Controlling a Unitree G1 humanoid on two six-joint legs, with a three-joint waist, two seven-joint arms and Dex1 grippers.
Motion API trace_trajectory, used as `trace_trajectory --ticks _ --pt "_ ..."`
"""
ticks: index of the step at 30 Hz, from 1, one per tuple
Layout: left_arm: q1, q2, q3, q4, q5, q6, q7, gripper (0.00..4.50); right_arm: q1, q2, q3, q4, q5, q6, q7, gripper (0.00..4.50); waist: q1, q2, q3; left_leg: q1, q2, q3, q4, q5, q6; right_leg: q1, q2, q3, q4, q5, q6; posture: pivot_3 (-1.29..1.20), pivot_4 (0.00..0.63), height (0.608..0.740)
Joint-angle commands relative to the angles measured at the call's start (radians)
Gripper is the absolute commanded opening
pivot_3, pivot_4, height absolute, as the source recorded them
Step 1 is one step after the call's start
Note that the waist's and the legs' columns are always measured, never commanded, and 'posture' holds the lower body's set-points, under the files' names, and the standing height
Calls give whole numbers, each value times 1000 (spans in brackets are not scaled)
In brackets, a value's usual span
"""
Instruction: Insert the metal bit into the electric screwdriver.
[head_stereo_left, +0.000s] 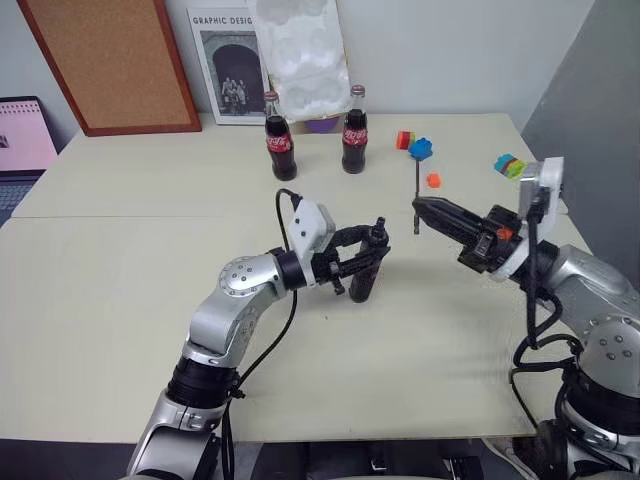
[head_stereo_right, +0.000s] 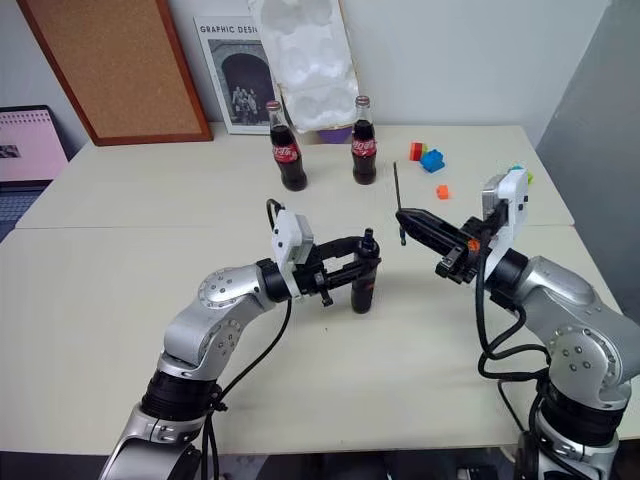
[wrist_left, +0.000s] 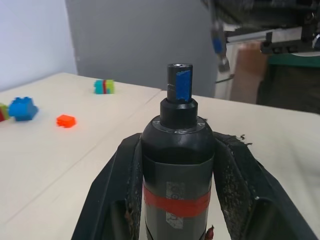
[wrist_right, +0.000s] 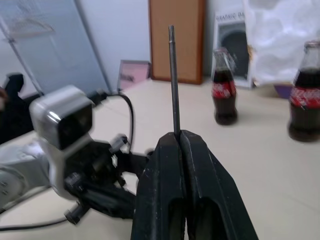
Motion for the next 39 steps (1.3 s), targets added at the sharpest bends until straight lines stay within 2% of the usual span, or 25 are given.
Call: trace_trajectory --ticks 1,8,15,24,39 --pt "-9 -6 7 -61 -52 -11 -40 1636 -12 6 -27 -15 75 -89 -7 0 0 0 0 0 0 0 0 0 0 0 0 0 0 0 0 0 150 740" --pt "21 12 -31 -17 -17 -78 -113 1636 19 20 19 -10 105 -216 17 0 0 0 0 -2 0 0 0 0 0 -1 0 0 -1 0 0 0 150 740" --pt "31 59 -43 36 14 -148 -197 1636 44 -17 104 31 50 -371 155 0 0 0 0 -2 0 0 0 0 0 -2 0 0 -1 0 0 0 150 740" --pt "30 74 -24 58 23 -176 -199 1636 37 -56 194 131 -1 -502 304 0 -1 0 0 -2 0 0 0 0 0 -2 1 0 -1 0 0 0 150 740" --pt "38 88 -16 43 25 -178 -182 1636 36 -32 288 207 -70 -617 346 0 -1 0 0 -1 1 0 0 0 0 -2 1 0 1 0 0 0 150 740"
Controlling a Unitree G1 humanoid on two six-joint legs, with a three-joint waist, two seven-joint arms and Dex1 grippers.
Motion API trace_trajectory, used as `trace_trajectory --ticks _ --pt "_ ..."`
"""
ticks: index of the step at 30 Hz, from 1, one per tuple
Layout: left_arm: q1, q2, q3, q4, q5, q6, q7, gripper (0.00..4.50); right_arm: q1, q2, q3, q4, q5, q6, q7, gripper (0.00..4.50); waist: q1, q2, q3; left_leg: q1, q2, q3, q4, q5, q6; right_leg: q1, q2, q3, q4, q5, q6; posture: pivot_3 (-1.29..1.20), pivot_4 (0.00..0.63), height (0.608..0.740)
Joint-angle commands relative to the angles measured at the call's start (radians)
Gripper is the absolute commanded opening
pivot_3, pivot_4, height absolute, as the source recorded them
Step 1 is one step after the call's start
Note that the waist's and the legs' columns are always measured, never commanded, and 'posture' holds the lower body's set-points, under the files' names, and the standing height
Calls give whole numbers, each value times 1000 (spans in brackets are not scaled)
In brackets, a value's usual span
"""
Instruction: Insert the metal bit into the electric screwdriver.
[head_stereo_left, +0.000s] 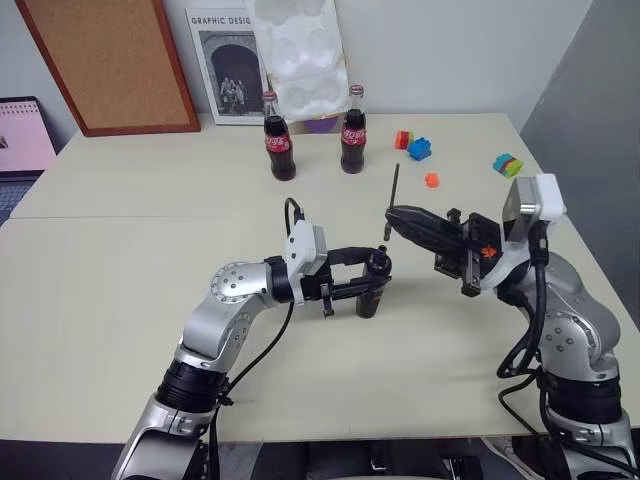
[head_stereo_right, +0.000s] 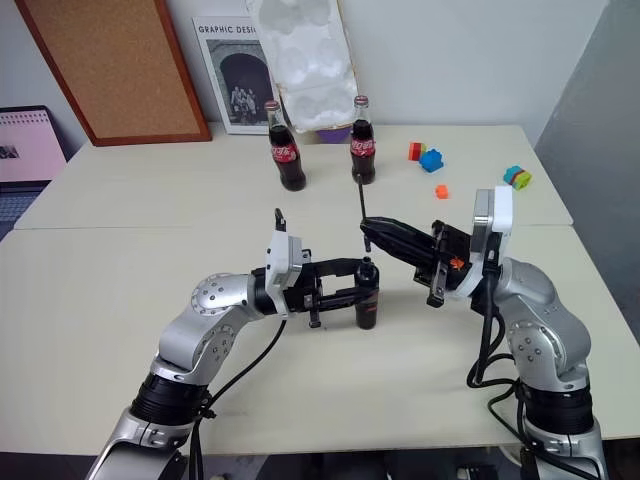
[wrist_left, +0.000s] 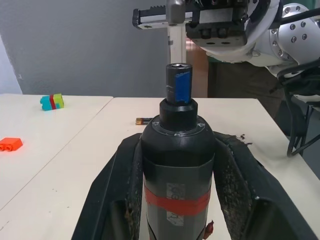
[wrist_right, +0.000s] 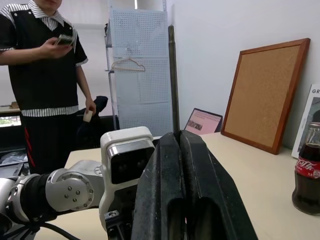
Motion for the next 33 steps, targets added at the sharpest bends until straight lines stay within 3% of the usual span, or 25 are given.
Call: trace_trajectory --ticks 1,33 --pt "6 23 16 -2 22 1 17 1636 -9 0 9 -5 -11 -40 17 0 0 0 0 0 0 0 0 0 0 0 0 0 0 0 0 0 150 740" --pt "5 49 13 -1 15 1 -10 1636 -4 -8 27 -15 -18 -59 9 0 0 0 0 1 0 0 0 0 0 1 0 0 1 0 0 0 150 740"
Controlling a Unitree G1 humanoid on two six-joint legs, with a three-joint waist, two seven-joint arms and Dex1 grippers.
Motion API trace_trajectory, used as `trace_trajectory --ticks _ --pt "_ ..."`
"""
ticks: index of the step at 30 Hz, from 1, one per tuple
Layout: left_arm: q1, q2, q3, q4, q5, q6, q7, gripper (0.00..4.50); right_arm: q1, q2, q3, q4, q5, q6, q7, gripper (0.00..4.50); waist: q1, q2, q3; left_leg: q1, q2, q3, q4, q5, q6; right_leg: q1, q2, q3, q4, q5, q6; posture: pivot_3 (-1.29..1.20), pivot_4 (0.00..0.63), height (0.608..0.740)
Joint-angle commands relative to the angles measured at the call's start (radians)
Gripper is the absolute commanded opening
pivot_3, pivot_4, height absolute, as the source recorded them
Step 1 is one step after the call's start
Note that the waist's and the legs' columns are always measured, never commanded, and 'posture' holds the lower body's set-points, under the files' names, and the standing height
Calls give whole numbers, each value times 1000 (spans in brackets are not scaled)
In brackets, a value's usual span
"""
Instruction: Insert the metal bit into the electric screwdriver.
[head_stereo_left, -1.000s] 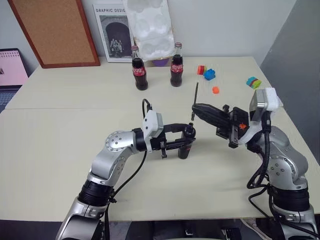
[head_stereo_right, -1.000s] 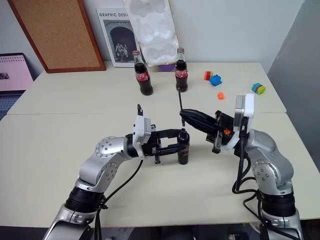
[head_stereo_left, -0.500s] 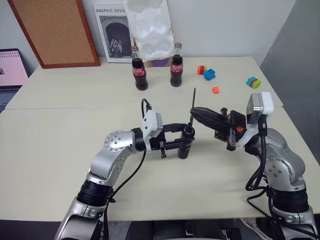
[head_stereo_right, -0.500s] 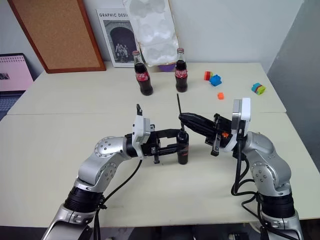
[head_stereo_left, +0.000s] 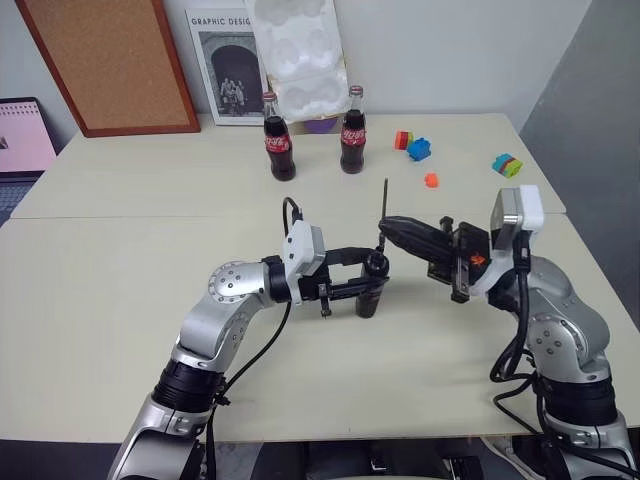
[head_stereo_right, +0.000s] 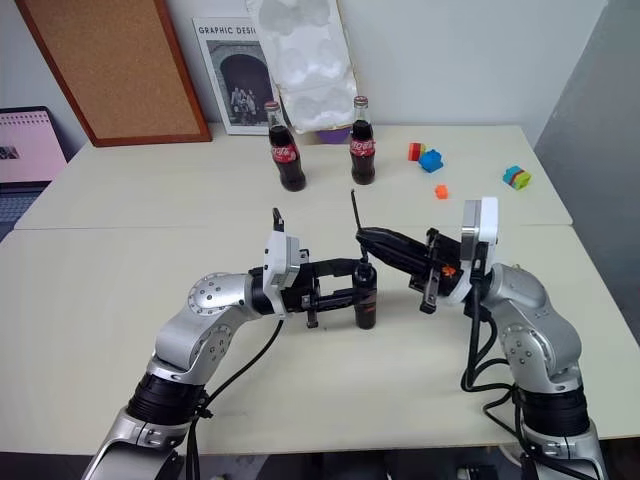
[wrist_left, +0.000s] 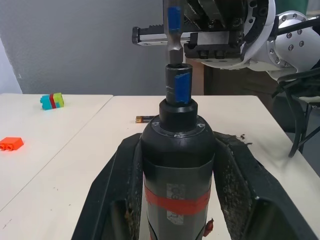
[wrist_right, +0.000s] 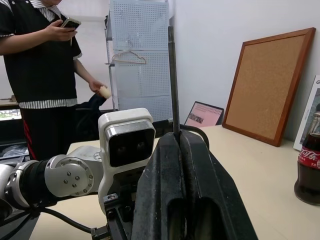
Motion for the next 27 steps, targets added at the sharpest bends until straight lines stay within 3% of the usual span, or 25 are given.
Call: trace_trajectory --ticks 1,9,27 --pt "3 32 12 3 19 6 -2 1636 -26 -5 -17 -38 16 -18 -6 0 0 0 0 0 0 0 0 0 0 0 0 0 0 0 0 0 150 740" --pt "0 65 23 -8 4 17 -13 1636 -43 -46 -20 -31 56 23 29 0 0 0 0 0 0 0 0 0 0 0 0 0 0 0 0 0 150 740" --pt "12 80 14 -59 -5 62 8 1636 -68 -27 21 -32 80 12 44 0 0 0 0 0 0 0 0 0 0 0 0 0 -1 0 0 0 150 740"
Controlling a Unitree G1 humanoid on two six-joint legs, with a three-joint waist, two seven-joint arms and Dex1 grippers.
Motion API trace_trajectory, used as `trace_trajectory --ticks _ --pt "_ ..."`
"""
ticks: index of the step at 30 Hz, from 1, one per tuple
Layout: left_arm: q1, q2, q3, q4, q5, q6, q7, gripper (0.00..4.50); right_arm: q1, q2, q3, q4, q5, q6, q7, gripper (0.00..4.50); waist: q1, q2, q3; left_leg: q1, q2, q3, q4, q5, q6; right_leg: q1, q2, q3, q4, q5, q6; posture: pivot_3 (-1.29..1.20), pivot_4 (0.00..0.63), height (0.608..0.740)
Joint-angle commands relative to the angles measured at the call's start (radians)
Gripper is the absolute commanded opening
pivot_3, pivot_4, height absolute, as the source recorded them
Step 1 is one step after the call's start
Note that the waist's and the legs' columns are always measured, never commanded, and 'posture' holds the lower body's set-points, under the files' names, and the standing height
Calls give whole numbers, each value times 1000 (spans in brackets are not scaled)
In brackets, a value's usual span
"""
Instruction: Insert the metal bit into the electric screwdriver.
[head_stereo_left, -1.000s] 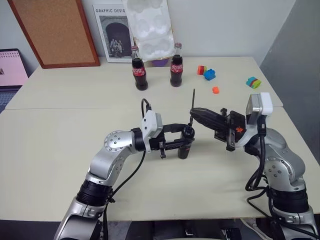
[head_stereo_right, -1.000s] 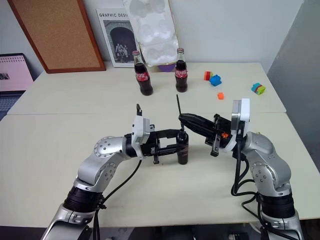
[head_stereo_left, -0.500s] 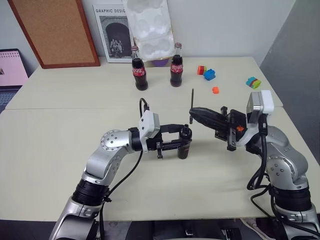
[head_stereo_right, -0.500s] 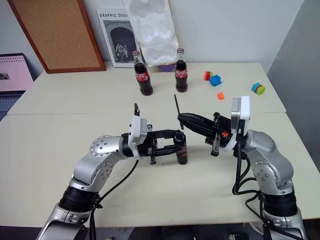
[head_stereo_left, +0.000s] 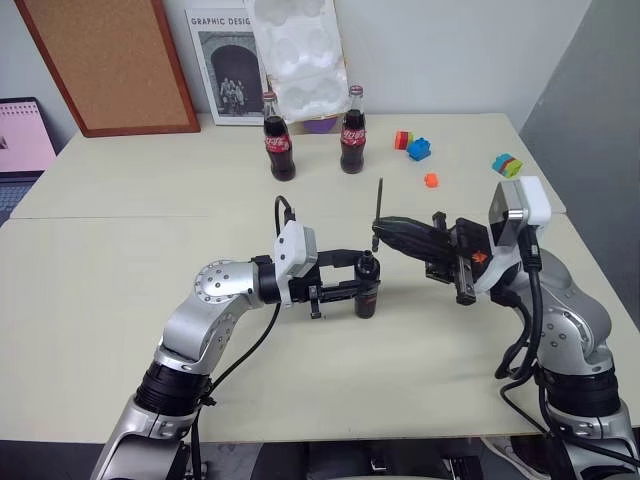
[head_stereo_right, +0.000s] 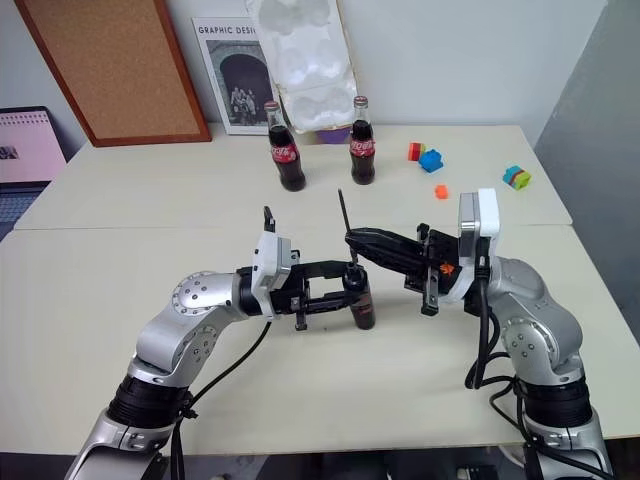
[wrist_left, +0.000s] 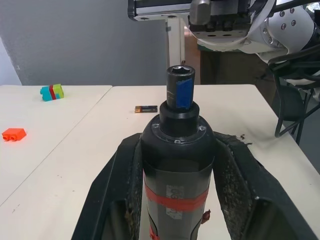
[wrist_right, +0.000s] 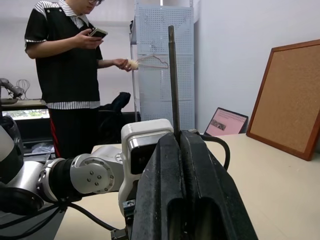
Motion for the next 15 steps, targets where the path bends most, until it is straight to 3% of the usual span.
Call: trace_trajectory --ticks 1,15 --pt "-1 11 1 1 18 11 7 1636 -21 4 -3 -24 4 -17 12 0 0 0 0 0 0 0 0 0 0 0 0 0 0 0 0 0 150 740" --pt "-10 12 -10 5 20 3 -8 1636 -21 24 19 33 -61 -60 34 0 0 0 0 0 0 0 0 0 0 0 0 0 -1 0 0 0 150 740"
